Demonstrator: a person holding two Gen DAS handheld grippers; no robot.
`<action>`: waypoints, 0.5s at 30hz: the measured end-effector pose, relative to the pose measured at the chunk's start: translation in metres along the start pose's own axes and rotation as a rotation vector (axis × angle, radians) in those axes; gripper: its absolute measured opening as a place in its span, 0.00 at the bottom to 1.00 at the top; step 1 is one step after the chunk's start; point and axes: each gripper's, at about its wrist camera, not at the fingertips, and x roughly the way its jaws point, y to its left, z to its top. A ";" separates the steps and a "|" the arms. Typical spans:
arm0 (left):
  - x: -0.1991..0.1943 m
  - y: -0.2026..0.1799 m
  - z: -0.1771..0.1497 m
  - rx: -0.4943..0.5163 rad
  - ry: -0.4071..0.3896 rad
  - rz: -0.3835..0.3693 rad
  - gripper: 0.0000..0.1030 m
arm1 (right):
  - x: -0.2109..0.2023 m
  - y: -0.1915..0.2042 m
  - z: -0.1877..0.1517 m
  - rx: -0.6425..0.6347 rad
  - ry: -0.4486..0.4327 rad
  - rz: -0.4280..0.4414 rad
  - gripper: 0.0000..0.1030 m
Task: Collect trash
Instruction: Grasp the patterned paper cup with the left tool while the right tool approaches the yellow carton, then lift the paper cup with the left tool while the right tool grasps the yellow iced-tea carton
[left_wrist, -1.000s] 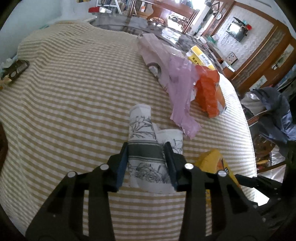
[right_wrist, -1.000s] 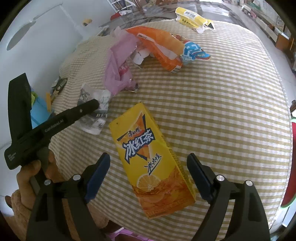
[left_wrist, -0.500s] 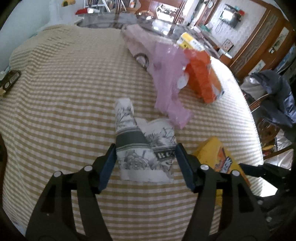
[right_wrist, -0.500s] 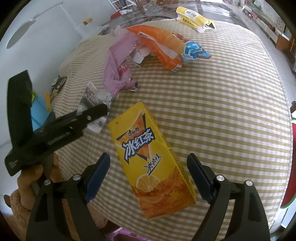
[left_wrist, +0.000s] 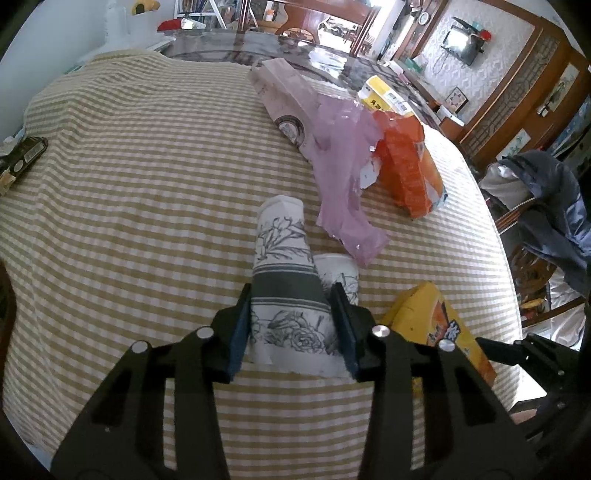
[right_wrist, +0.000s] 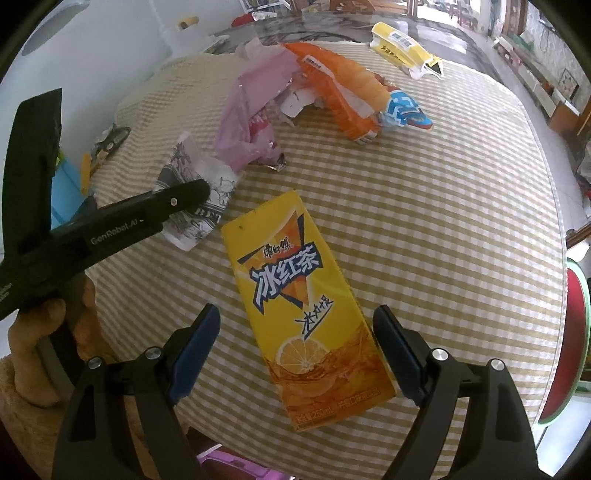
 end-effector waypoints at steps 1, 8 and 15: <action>0.000 -0.001 0.000 0.002 0.001 0.000 0.39 | 0.001 0.000 0.000 -0.001 0.004 -0.004 0.80; -0.004 0.002 0.000 -0.018 -0.011 -0.014 0.39 | 0.009 0.003 0.002 -0.003 0.030 -0.034 0.77; -0.016 0.000 0.002 -0.027 -0.059 -0.047 0.39 | 0.015 0.004 0.002 -0.012 0.042 -0.055 0.76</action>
